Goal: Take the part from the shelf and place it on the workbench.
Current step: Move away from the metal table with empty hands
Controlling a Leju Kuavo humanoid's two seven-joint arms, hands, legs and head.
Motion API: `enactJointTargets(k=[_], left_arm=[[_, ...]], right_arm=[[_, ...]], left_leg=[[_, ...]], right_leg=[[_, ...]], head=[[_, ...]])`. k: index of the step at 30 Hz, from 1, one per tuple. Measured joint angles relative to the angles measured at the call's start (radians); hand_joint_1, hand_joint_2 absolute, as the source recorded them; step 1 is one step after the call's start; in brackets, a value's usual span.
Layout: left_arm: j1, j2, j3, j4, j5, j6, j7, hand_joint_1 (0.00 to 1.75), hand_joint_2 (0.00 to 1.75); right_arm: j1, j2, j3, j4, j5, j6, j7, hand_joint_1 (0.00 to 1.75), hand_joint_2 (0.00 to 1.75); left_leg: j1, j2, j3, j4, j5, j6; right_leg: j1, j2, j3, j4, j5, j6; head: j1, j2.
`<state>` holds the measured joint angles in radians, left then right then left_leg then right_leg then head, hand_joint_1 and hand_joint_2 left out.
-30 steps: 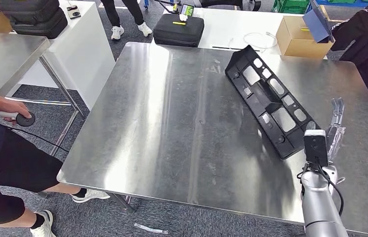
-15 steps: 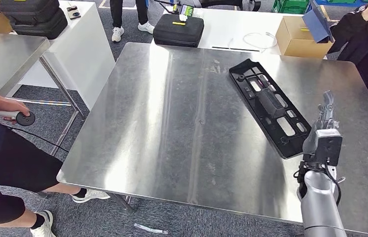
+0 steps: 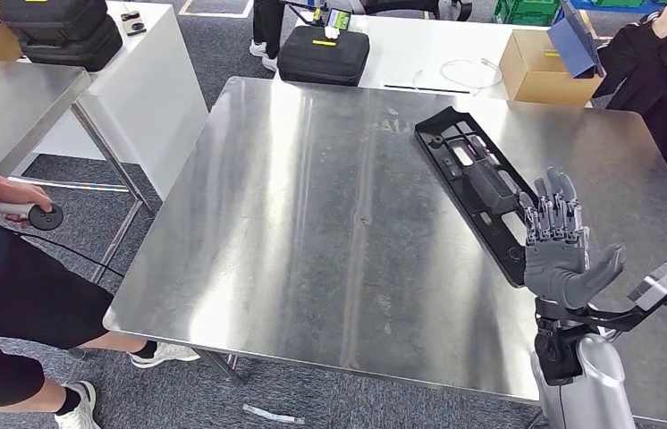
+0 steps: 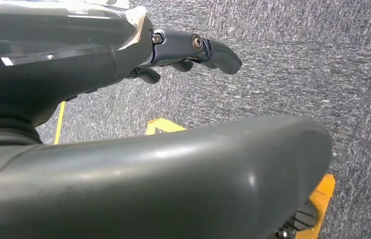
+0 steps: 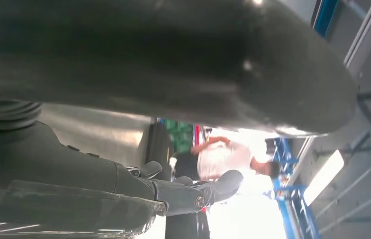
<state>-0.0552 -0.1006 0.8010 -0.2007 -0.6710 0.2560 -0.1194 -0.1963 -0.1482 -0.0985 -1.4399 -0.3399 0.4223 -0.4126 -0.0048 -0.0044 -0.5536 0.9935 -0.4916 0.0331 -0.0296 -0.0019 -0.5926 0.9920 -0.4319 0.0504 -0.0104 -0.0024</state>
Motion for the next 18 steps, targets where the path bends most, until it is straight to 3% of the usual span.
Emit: enactJointTargets(k=[3, 5, 6, 9, 11, 12, 14, 15, 16, 18], left_arm=[[0.0, 0.004, 0.007, 0.0, 0.001, -0.005, 0.0, 0.0, 0.0], [-0.001, 0.003, 0.01, 0.0, 0.002, -0.009, 0.0, 0.0, 0.0], [-0.002, 0.002, 0.01, 0.0, 0.002, -0.011, 0.0, 0.0, 0.0], [-0.003, 0.001, 0.012, 0.0, 0.002, -0.014, 0.001, 0.0, 0.0], [-0.003, 0.0, 0.014, 0.0, 0.002, -0.015, 0.002, 0.0, 0.0], [-0.003, 0.0, 0.015, 0.0, 0.002, -0.016, 0.003, 0.0, 0.0], [-0.004, -0.001, 0.015, 0.0, 0.002, -0.016, 0.004, 0.0, 0.0], [-0.005, -0.001, 0.016, 0.0, 0.003, -0.016, 0.004, 0.0, 0.0], [-0.006, 0.0, 0.018, 0.0, 0.005, -0.016, 0.003, 0.0, 0.0], [-0.008, 0.001, 0.022, 0.0, 0.008, -0.016, 0.002, 0.0, 0.0]], right_arm=[[0.016, -0.008, 0.019, -0.025, 0.007, 0.036, 0.002, 0.0, 0.0], [0.026, -0.016, 0.035, -0.05, 0.019, 0.051, 0.002, 0.0, 0.0], [0.029, -0.02, 0.041, -0.061, 0.027, 0.054, 0.001, 0.0, 0.0], [0.035, -0.03, 0.054, -0.079, 0.043, 0.054, -0.001, 0.0, 0.0], [0.043, -0.032, 0.064, -0.084, 0.049, 0.051, -0.001, 0.0, 0.0], [0.045, -0.032, 0.068, -0.087, 0.051, 0.049, -0.001, 0.0, 0.0], [0.044, -0.032, 0.073, -0.093, 0.055, 0.045, -0.001, 0.0, 0.0], [0.043, -0.031, 0.077, -0.095, 0.058, 0.044, 0.0, 0.0, 0.0], [0.042, -0.03, 0.081, -0.097, 0.06, 0.042, 0.001, 0.0, 0.0], [0.037, -0.026, 0.093, -0.099, 0.065, 0.04, 0.004, 0.0, 0.0]], left_leg=[[-0.003, -0.001, 0.001, 0.003, 0.0, 0.017], [0.004, 0.002, 0.019, -0.023, 0.019, 0.027], [0.008, 0.004, 0.028, -0.038, 0.03, 0.031], [0.013, 0.008, 0.032, -0.053, 0.044, 0.033], [0.016, 0.008, 0.028, -0.05, 0.044, 0.03], [0.019, 0.008, 0.026, -0.046, 0.044, 0.026], [0.027, 0.006, 0.016, -0.03, 0.039, 0.013], [0.029, 0.004, 0.007, -0.02, 0.036, 0.003], [0.028, 0.002, -0.001, -0.009, 0.032, -0.006], [0.025, -0.002, -0.014, 0.008, 0.031, -0.018]], right_leg=[[-0.003, 0.0, 0.006, -0.006, 0.004, 0.01], [0.002, 0.0, 0.007, -0.005, 0.0, 0.017], [0.004, 0.0, 0.0, 0.013, -0.015, 0.016], [0.004, 0.002, -0.067, 0.184, -0.1, 0.009], [-0.002, 0.001, -0.091, 0.257, -0.119, 0.022], [-0.007, 0.001, -0.076, 0.237, -0.105, 0.035], [-0.019, -0.001, -0.004, 0.107, -0.062, 0.063], [-0.02, 0.003, 0.027, 0.054, -0.044, 0.069], [-0.02, 0.007, 0.045, 0.019, -0.036, 0.068], [-0.017, 0.017, 0.042, 0.022, -0.035, 0.05]], head=[[-0.001, 0.0], [0.0, 0.0], [0.001, 0.0], [0.004, 0.0], [0.004, 0.0], [0.004, 0.0], [0.005, 0.0], [0.007, 0.0], [0.009, 0.0], [0.008, 0.0]])
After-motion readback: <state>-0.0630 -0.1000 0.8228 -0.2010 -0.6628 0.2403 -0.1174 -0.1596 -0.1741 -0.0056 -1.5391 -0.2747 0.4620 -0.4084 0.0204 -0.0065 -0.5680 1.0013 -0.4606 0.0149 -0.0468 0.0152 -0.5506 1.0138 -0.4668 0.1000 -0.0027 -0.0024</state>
